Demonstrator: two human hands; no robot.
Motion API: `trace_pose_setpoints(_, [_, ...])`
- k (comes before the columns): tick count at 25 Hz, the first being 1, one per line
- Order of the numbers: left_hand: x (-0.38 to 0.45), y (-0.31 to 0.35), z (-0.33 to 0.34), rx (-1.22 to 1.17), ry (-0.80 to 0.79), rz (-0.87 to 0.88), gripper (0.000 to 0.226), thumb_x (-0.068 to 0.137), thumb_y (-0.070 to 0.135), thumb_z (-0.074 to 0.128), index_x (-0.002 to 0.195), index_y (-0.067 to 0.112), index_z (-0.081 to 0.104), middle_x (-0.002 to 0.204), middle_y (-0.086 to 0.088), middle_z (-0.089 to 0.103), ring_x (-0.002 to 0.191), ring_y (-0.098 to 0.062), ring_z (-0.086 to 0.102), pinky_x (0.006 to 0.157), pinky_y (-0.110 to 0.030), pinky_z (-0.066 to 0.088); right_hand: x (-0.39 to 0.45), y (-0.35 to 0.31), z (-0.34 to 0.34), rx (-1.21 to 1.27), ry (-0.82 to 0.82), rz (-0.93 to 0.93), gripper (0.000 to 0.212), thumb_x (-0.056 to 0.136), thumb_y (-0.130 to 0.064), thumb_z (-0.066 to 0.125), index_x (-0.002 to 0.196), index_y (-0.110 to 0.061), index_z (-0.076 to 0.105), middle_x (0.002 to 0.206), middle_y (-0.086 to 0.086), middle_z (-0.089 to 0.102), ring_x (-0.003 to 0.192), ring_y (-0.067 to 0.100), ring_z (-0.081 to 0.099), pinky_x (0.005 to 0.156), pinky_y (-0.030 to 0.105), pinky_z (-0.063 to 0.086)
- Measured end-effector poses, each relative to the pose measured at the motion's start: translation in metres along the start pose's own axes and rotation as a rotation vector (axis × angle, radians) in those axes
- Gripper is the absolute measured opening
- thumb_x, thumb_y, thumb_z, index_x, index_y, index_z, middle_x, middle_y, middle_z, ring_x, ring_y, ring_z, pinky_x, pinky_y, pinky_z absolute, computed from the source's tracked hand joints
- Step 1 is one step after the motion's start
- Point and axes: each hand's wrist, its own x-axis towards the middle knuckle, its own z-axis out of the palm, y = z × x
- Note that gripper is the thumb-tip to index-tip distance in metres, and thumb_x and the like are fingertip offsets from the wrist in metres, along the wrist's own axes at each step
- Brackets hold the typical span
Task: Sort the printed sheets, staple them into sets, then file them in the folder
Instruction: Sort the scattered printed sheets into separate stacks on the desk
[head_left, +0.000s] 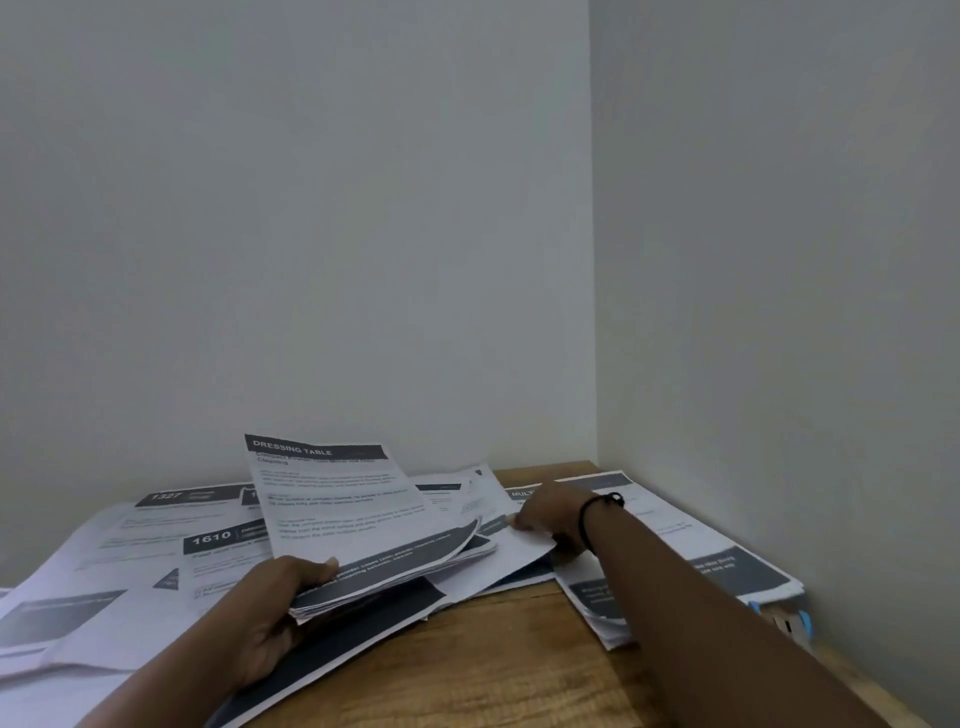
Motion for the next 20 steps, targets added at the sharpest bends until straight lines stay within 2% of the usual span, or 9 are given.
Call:
trace_pose_setpoints(1, [0.000, 0.000, 0.000, 0.004, -0.002, 0.008, 0.035, 0.088, -0.004, 0.059, 0.122, -0.007, 0.054, 0.107, -0.028, 0.068, 0.096, -0.042, 0.066, 0.077, -0.046, 0.056, -0.005, -0.005, 0.000, -0.055, 0.025, 0.005, 0.023, 0.093, -0.033, 0.056, 0.082, -0.014, 0.052, 0.082, 0.002, 0.055, 0.058, 0.012, 0.049, 0.052, 0.022, 0.043])
trace_pose_setpoints(3, [0.000, 0.000, 0.000, 0.005, 0.001, 0.024, 0.035, 0.088, -0.005, 0.058, 0.123, -0.006, 0.054, 0.108, -0.027, 0.068, 0.098, -0.042, 0.066, 0.079, -0.046, 0.056, -0.024, -0.006, -0.010, -0.293, 0.107, -0.034, 0.028, 0.094, -0.039, 0.055, 0.087, -0.012, 0.052, 0.091, 0.003, 0.052, 0.055, 0.012, 0.045, 0.046, 0.020, 0.038])
trace_pose_setpoints(5, [0.000, 0.000, 0.000, 0.012, 0.008, 0.028, 0.034, 0.088, -0.005, 0.058, 0.122, -0.005, 0.054, 0.108, -0.027, 0.068, 0.094, -0.041, 0.067, 0.076, -0.045, 0.057, -0.055, -0.003, -0.033, -0.426, 0.002, -0.006, 0.044, 0.088, -0.047, 0.062, 0.111, -0.010, 0.057, 0.111, 0.005, 0.054, 0.067, 0.016, 0.055, 0.048, 0.020, 0.042])
trace_pose_setpoints(7, [0.001, -0.001, 0.000, 0.038, 0.006, 0.031, 0.033, 0.088, -0.005, 0.059, 0.121, -0.005, 0.055, 0.107, -0.026, 0.069, 0.091, -0.040, 0.068, 0.072, -0.043, 0.058, -0.082, 0.006, -0.053, -0.560, -0.226, 0.099, 0.076, 0.082, -0.049, 0.068, 0.144, -0.017, 0.038, 0.142, 0.005, 0.043, 0.105, 0.023, 0.057, 0.068, 0.023, 0.047])
trace_pose_setpoints(9, [0.002, -0.002, 0.001, 0.055, 0.005, 0.040, 0.031, 0.088, -0.004, 0.059, 0.119, -0.006, 0.056, 0.106, -0.026, 0.069, 0.089, -0.039, 0.068, 0.072, -0.043, 0.058, -0.100, 0.017, -0.057, -0.736, -0.368, 0.138, 0.094, 0.076, -0.048, 0.074, 0.151, -0.028, 0.022, 0.156, 0.002, 0.027, 0.136, 0.024, 0.038, 0.094, 0.030, 0.041])
trace_pose_setpoints(11, [0.002, -0.002, 0.002, 0.062, 0.010, 0.060, 0.032, 0.088, -0.005, 0.059, 0.119, -0.005, 0.056, 0.107, -0.025, 0.069, 0.094, -0.040, 0.067, 0.078, -0.045, 0.056, -0.099, 0.033, -0.054, -0.853, -0.348, 0.122, 0.103, 0.069, -0.051, 0.079, 0.151, -0.036, 0.019, 0.158, -0.003, 0.023, 0.143, 0.020, 0.026, 0.111, 0.033, 0.027])
trace_pose_setpoints(13, [0.000, -0.002, 0.002, 0.067, 0.008, 0.071, 0.032, 0.088, -0.005, 0.059, 0.119, -0.004, 0.056, 0.107, -0.024, 0.068, 0.097, -0.040, 0.066, 0.081, -0.046, 0.055, -0.095, 0.044, -0.051, -0.831, -0.275, 0.067, 0.100, 0.064, -0.051, 0.082, 0.147, -0.042, 0.027, 0.156, -0.007, 0.026, 0.142, 0.017, 0.026, 0.113, 0.033, 0.025])
trace_pose_setpoints(15, [-0.002, -0.003, 0.002, 0.069, 0.001, 0.070, 0.030, 0.088, -0.005, 0.059, 0.118, -0.004, 0.056, 0.108, -0.025, 0.068, 0.098, -0.040, 0.066, 0.081, -0.046, 0.055, -0.090, 0.053, -0.052, -0.755, -0.239, -0.012, 0.088, 0.064, -0.047, 0.083, 0.140, -0.045, 0.040, 0.153, -0.009, 0.032, 0.139, 0.015, 0.031, 0.110, 0.031, 0.028])
trace_pose_setpoints(20, [-0.002, -0.004, 0.002, 0.070, 0.003, 0.067, 0.029, 0.088, -0.006, 0.059, 0.117, -0.003, 0.056, 0.106, -0.024, 0.069, 0.097, -0.040, 0.067, 0.089, -0.051, 0.053, -0.072, 0.070, -0.053, -0.629, -0.153, -0.095, 0.064, 0.068, -0.047, 0.080, 0.128, -0.042, 0.057, 0.143, -0.009, 0.046, 0.131, 0.013, 0.041, 0.103, 0.027, 0.032])
